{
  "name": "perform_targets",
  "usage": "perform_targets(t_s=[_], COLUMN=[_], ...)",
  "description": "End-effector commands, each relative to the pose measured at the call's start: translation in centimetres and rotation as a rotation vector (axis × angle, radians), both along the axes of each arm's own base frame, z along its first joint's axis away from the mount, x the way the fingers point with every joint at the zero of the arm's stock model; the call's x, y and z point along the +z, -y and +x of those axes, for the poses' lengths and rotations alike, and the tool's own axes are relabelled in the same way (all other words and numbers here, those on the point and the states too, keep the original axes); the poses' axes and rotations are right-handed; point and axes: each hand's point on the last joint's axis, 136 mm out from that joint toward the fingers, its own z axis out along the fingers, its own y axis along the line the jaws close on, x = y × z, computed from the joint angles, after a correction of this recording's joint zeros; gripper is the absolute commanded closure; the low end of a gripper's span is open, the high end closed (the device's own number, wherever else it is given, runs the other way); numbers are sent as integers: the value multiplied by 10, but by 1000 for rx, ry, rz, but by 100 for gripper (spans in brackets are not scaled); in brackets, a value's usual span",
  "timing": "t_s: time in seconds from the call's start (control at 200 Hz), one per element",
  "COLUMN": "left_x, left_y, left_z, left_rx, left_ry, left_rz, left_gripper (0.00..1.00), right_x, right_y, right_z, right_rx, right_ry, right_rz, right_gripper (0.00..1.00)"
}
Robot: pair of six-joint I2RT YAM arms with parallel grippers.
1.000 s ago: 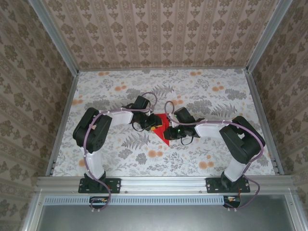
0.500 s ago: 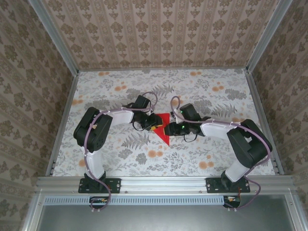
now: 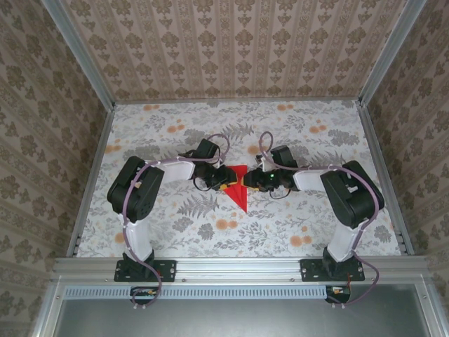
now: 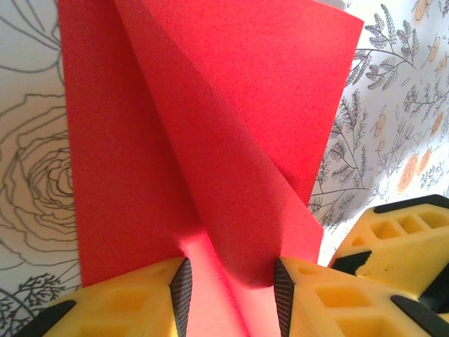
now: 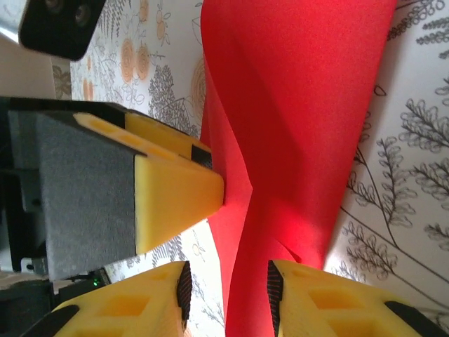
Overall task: Fold a paper plane with a square sheet of paper (fold left side to right side)
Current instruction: Fourth fold the wing at the center of the table.
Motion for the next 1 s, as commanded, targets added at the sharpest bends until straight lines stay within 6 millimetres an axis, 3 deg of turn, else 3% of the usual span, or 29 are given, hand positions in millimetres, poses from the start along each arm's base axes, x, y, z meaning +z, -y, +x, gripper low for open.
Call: perform_targets(t_s=[0.0,0.73,0.995], left_x=[-8,-6,-4], left_y=[-4,-4,-5], left_z=[-5,-5,-5], left_rx=[1,-1,-3], left_ry=[-27,-23,-18], left_rz=[43,42,43], left_gripper=[61,61,61], right_x=[11,-10,-11], right_y=[-15,-19,-13], right_z=[6,1,4], right_rx=[25,36,26], right_ry=[4,-56,-37], right_rz=[66,25,-30], right_gripper=[65,76,90])
